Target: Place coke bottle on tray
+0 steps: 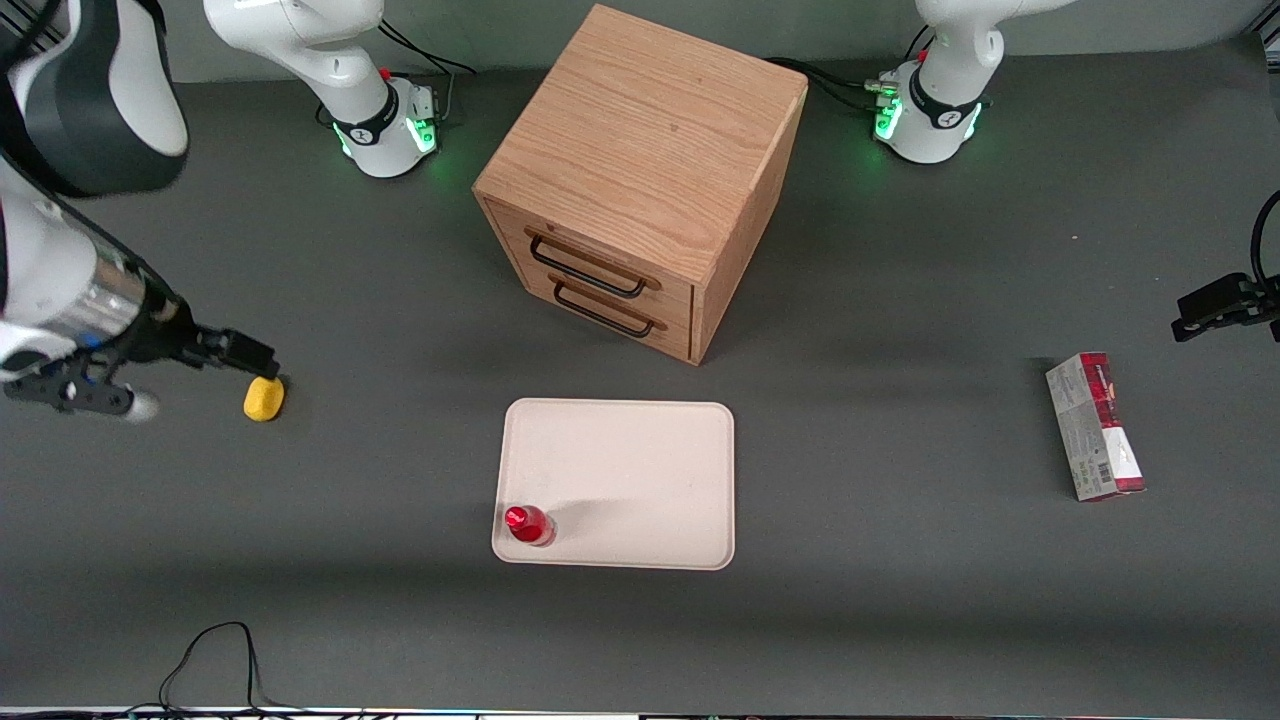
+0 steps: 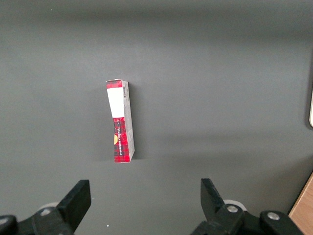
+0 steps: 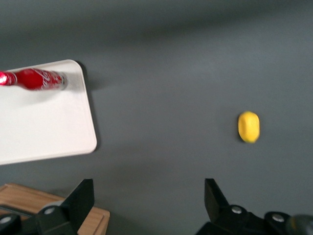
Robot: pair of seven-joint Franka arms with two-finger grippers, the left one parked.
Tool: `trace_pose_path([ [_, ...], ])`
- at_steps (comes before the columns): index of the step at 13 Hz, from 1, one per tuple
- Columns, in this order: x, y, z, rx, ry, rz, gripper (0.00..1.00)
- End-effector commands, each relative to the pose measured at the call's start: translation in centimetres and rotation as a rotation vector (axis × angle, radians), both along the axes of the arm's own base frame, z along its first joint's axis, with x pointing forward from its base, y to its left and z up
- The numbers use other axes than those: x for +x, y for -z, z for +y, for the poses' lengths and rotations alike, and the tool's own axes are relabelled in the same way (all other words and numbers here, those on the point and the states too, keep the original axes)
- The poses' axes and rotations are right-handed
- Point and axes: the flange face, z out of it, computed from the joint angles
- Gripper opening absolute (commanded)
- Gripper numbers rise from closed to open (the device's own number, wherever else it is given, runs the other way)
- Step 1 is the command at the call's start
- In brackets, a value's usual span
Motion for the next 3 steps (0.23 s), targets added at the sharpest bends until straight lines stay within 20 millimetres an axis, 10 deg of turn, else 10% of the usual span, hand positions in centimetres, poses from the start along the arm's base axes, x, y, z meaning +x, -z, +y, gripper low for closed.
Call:
trace_pose_path([
  [1, -2.0, -0.6, -1.3, 0.011, -0.036, 0.005, 1.0],
  [3, -1.6, -1.2, -2.5, 0.003, -0.028, -0.01, 1.0],
])
